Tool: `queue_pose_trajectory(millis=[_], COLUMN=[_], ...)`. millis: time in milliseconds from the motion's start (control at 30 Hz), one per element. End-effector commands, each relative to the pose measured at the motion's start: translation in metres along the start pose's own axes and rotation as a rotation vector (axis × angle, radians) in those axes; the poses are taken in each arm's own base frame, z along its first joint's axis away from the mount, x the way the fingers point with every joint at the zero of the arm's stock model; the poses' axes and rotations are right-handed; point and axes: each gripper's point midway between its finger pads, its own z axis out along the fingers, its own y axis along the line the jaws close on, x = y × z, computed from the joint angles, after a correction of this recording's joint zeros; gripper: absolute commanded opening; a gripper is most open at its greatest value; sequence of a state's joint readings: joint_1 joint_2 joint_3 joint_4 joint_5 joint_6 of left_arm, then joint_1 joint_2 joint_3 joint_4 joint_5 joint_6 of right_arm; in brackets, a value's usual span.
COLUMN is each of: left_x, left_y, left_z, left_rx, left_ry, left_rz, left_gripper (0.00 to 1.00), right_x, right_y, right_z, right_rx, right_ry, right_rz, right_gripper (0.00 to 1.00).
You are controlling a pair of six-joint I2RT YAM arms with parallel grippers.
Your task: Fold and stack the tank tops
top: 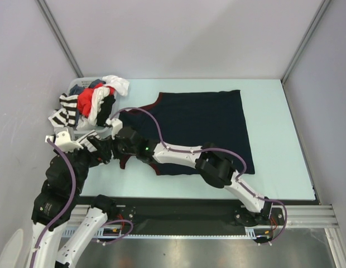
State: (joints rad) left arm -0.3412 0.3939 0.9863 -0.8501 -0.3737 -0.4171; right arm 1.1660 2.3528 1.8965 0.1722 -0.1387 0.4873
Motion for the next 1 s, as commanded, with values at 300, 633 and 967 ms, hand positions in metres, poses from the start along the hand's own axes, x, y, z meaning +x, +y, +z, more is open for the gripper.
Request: queue_pose_trajectory(millis=[300, 633, 967], left_x=[-0.012, -0.007, -0.012], left_y=[0.005, -0.002, -0.003], left_z=[-0.005, 0.0, -0.003], left_rx=[-0.029, 0.0, 0.004], left_ry=[-0.029, -0.01, -0.024], left_rz=[0.018, 0.005, -0.013], left_gripper=[1.0, 1.0, 1.0], right_x=[0.036, 0.033, -0.035], right_y=[-0.046, 0.08, 0.078], right_z=[0.047, 0.031, -0.018], right_rx=[0.067, -0.463, -0.32], right_ry=[0.155, 0.187, 0.069], right_rz=[-0.075, -0.145, -0.207], right_gripper=[0.87, 0.82, 0.9])
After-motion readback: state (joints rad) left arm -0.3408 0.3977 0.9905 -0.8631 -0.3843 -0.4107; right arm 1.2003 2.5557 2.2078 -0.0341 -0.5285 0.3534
